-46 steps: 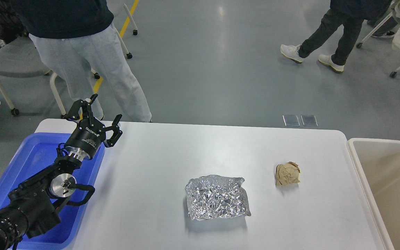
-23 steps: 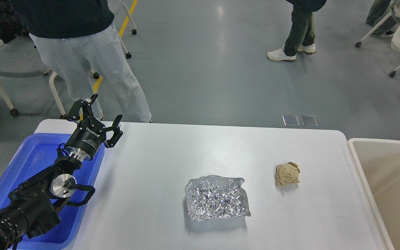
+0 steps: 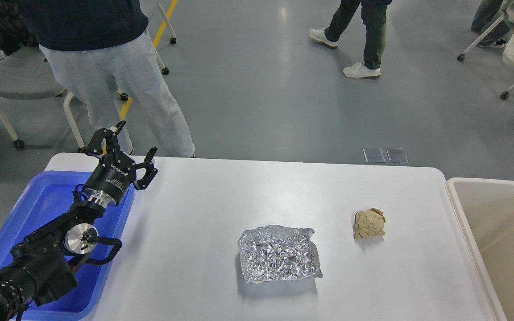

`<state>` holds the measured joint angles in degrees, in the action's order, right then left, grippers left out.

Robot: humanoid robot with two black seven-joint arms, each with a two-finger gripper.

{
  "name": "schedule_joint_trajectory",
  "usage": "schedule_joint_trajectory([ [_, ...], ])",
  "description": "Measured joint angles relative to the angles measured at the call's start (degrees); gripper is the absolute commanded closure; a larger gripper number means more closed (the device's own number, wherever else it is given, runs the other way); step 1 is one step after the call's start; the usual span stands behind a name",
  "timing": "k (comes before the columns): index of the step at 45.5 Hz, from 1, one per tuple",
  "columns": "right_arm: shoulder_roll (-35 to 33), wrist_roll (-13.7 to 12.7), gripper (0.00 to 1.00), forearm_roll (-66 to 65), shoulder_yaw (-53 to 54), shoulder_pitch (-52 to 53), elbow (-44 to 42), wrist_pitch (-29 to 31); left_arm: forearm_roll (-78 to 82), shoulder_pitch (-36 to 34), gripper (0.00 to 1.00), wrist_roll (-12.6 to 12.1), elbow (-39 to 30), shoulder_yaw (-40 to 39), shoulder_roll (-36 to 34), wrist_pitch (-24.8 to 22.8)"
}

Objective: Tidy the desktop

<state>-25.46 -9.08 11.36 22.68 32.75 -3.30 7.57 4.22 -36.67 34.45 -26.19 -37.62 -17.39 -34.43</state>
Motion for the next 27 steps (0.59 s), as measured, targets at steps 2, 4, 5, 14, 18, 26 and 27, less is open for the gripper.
schedule_joint_trajectory([
  [2,0.0,0.0,0.07,0.0,0.1,-0.2,0.0,0.0,0.0,0.0,0.0,0.0,0.0,0.0,0.0,0.0],
  [4,0.1,0.0,0.01,0.0,0.2,-0.4,0.0,0.0,0.0,0.0,0.0,0.0,0.0,0.0,0.0,0.0],
  [5,0.1,0.0,0.0,0.0,0.2,-0.5,0.0,0.1,0.0,0.0,0.0,0.0,0.0,0.0,0.0,0.0],
  [14,0.1,0.1,0.0,-0.1,0.0,-0.8,0.3,0.4,0.0,0.0,0.0,0.0,0.0,0.0,0.0,0.0],
  [18,-0.1,0.1,0.0,-0.2,-0.1,-0.7,0.4,0.5,0.0,0.0,0.0,0.0,0.0,0.0,0.0,0.0],
  [26,-1.2,0.1,0.0,-0.2,0.0,1.0,1.0,0.9,0.0,-0.1,0.0,0.0,0.0,0.0,0.0,0.0],
  [27,-1.5,0.1,0.0,-0.2,0.0,1.3,1.2,0.9,0.0,-0.1,0.0,0.0,0.0,0.0,0.0,0.0],
])
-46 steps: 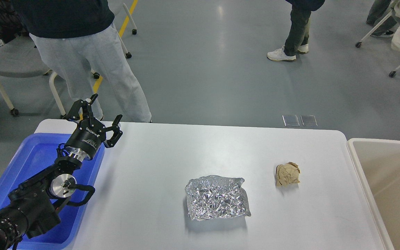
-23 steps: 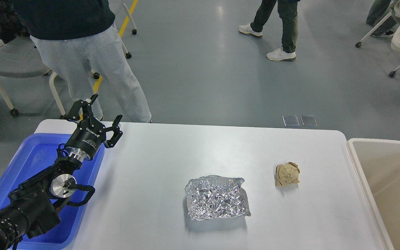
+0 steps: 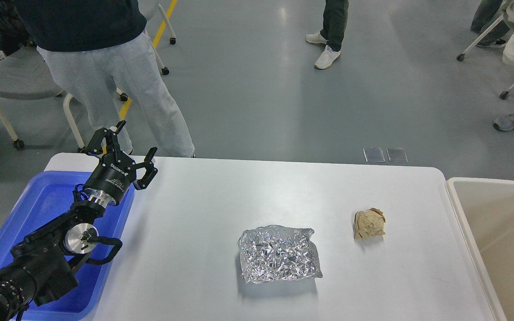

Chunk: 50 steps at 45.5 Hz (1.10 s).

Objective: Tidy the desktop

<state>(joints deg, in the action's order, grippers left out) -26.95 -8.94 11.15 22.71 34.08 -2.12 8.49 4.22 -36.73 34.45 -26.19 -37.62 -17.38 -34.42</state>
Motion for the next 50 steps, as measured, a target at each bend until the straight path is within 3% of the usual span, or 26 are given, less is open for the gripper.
schedule_joint_trajectory([
  [10,-5.7,0.0,0.0,0.2,0.8,3.5,7.9,0.3,0.0,0.0,0.0,0.0,0.0,0.0,0.0,0.0],
  [29,-19.7,0.5,0.0,0.4,9.3,6.0,41.7,0.4,0.0,0.0,0.0,0.0,0.0,0.0,0.0,0.0],
  [40,-20.9,2.4,0.0,3.3,13.3,7.4,56.2,1.6,0.0,0.1,0.0,0.0,0.0,0.0,0.0,0.0],
  [50,-16.6,3.5,0.0,7.4,15.2,8.6,63.0,5.2,0.0,0.1,0.0,0.1,0.0,0.0,0.0,0.1],
])
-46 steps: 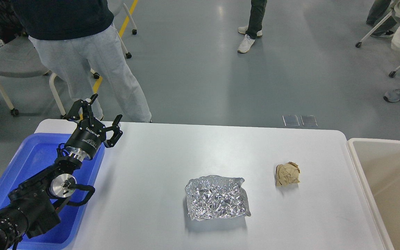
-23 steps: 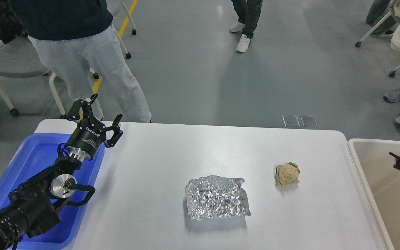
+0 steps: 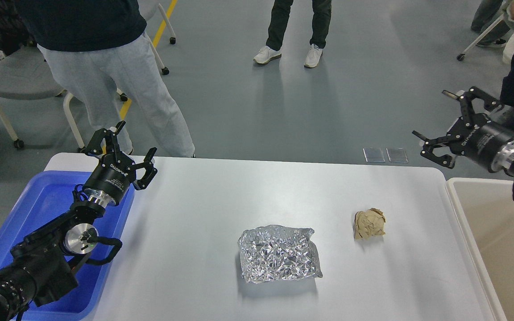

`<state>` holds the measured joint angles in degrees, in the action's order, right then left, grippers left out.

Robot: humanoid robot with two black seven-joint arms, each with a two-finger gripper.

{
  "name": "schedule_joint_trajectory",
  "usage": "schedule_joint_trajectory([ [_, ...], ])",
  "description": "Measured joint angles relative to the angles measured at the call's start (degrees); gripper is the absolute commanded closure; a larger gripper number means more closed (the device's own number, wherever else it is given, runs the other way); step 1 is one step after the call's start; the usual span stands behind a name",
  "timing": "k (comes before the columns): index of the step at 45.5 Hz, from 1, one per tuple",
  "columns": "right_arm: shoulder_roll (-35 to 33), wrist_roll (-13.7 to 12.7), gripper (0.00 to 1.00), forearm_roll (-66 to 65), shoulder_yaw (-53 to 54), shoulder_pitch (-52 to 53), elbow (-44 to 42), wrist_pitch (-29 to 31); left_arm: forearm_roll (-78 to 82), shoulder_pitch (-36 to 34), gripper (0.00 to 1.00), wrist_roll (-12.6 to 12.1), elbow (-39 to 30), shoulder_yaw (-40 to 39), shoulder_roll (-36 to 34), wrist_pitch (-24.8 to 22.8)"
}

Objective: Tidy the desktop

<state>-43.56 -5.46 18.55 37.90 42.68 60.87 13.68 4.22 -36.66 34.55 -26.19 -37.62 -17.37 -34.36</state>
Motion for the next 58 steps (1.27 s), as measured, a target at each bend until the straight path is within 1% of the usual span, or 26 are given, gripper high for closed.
schedule_joint_trajectory([
  [9,6.2,0.3,0.0,0.9,2.2,0.1,2.0,2.2,0.0,0.0,0.0,0.0,0.0,0.0,0.0,0.0],
  [22,14.9,0.6,0.0,-0.5,3.5,-2.2,2.1,4.6,0.0,-0.1,0.0,0.0,0.0,0.0,0.0,0.0],
  [30,20.2,0.6,0.0,-1.9,3.7,-4.1,-1.3,5.5,0.0,-0.1,0.0,0.0,0.0,0.0,0.0,0.0],
  [36,22.7,0.6,0.0,-2.7,3.7,-5.4,-4.1,6.9,0.0,-0.1,0.0,0.0,0.0,0.0,0.0,0.0],
  [58,28.6,0.6,0.0,-3.6,3.6,-7.6,-15.0,13.3,0.0,-0.1,0.0,0.0,0.0,0.0,0.0,0.0],
])
